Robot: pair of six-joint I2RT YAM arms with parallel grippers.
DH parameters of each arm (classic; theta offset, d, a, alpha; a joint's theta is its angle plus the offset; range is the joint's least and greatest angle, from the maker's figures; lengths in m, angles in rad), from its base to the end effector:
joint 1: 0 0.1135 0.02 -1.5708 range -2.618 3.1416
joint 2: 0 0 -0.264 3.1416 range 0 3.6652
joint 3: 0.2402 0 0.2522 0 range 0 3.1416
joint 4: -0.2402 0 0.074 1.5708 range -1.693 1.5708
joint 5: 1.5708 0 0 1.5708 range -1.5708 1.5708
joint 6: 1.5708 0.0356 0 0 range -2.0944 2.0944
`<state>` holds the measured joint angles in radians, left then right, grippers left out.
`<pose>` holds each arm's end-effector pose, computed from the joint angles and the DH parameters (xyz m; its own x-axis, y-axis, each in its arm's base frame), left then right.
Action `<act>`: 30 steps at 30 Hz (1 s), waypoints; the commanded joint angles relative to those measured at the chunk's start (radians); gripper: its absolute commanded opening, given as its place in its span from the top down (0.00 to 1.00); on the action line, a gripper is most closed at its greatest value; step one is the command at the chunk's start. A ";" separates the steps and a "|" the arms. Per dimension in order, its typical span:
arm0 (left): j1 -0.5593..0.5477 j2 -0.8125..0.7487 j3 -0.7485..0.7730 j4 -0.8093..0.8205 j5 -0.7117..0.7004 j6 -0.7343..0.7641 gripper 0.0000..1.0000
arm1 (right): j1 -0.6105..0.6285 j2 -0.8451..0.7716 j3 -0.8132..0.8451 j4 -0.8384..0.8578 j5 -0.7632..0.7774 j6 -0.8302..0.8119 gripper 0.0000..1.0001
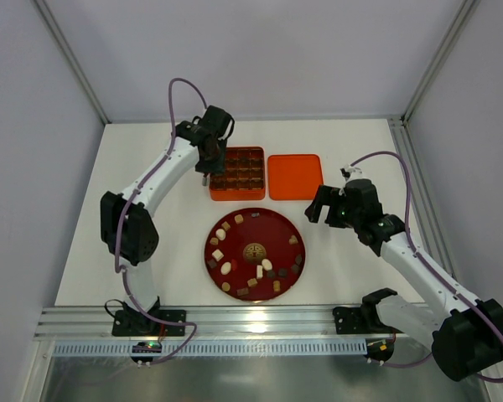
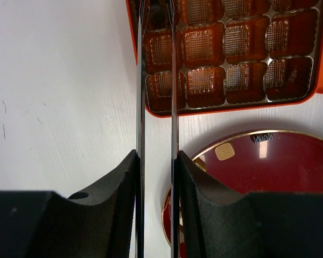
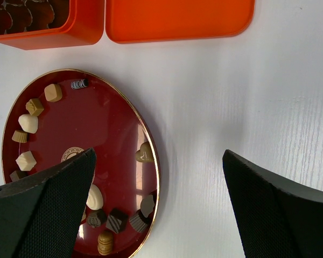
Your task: Pack the chocolate
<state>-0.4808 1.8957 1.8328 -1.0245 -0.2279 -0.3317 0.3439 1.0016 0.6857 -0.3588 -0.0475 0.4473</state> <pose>0.3611 -0.1793 0.3119 -0.8586 0.0901 -0.5046 0.0823 0.9959 0.0378 0.2016 0.0740 0.2484 -0.6910 0.2115 -0.6912 -0.0807 0.9277 0.3645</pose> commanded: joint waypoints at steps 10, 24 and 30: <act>0.002 -0.141 -0.016 0.014 0.104 -0.007 0.65 | -0.002 0.008 0.037 0.035 0.008 -0.010 0.00; -0.199 -0.521 -0.423 -0.086 0.105 -0.072 0.63 | -0.002 -0.008 0.025 0.040 0.003 -0.005 0.00; -0.269 -0.580 -0.518 -0.121 0.091 -0.121 0.60 | -0.002 -0.018 0.012 0.043 0.000 -0.001 0.00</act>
<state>-0.7322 1.3613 1.3384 -1.1194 -0.1162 -0.4152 0.3439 1.0077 0.6861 -0.3580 -0.0475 0.4477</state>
